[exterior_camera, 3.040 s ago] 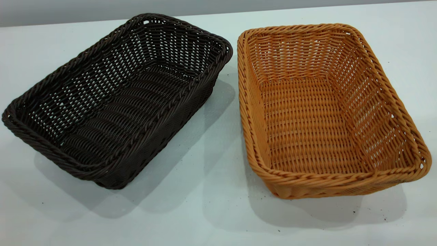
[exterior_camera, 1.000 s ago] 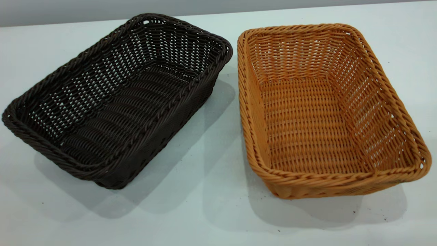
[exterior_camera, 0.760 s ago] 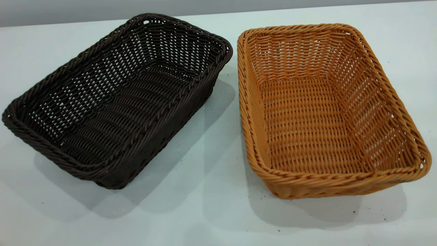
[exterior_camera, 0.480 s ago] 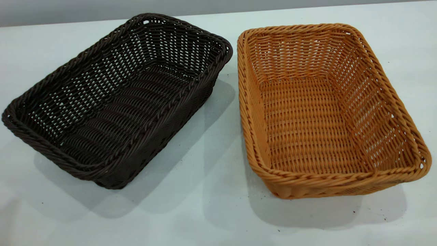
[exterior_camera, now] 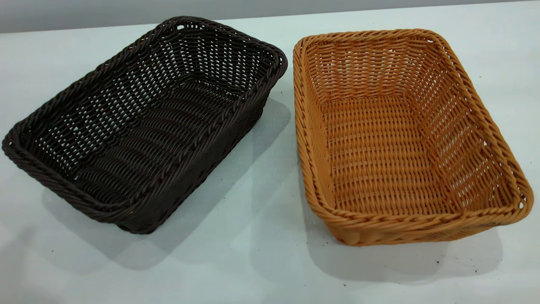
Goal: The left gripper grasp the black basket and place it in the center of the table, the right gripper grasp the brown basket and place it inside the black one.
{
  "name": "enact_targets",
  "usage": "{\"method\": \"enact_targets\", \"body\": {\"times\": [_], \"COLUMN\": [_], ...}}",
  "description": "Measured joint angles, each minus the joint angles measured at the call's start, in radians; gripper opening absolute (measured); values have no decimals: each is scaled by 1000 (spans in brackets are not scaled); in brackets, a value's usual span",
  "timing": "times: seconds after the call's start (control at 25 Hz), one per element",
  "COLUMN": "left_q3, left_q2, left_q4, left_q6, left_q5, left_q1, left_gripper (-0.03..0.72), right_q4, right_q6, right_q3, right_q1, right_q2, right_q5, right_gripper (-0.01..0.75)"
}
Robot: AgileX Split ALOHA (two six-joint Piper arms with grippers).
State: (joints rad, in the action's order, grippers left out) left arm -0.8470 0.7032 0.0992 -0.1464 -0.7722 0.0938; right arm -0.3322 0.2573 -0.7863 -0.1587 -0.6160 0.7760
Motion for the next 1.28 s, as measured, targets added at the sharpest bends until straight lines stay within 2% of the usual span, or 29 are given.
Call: {"method": "enact_targets", "body": {"times": [0.16, 0.32, 0.4, 0.52, 0.72, 1.04, 1.28], "left_q3": [0, 0, 0, 1, -14, -159, -230], "left_q2": [0, -1, -1, -1, 16, 166, 355], "left_q4": [-1, -3, -3, -2, 0, 61, 119], "left_q6": [0, -5, -5, -1, 0, 0, -8], "left_q5": [5, 9, 13, 35, 82, 116, 286], "left_q1": [0, 0, 0, 0, 0, 0, 0], "left_gripper": [102, 261, 347, 435, 468, 470, 470], "right_q4": [1, 1, 1, 1, -34, -95, -162], "right_q6": [0, 0, 0, 0, -29, -62, -62], "right_q3": [0, 0, 0, 0, 0, 0, -38], "right_q1": [0, 0, 0, 0, 0, 0, 0], "right_q2": [0, 0, 0, 0, -3, -71, -169], "right_q5": [1, 1, 1, 1, -4, -4, -2], "right_gripper": [322, 450, 490, 517, 522, 524, 524]}}
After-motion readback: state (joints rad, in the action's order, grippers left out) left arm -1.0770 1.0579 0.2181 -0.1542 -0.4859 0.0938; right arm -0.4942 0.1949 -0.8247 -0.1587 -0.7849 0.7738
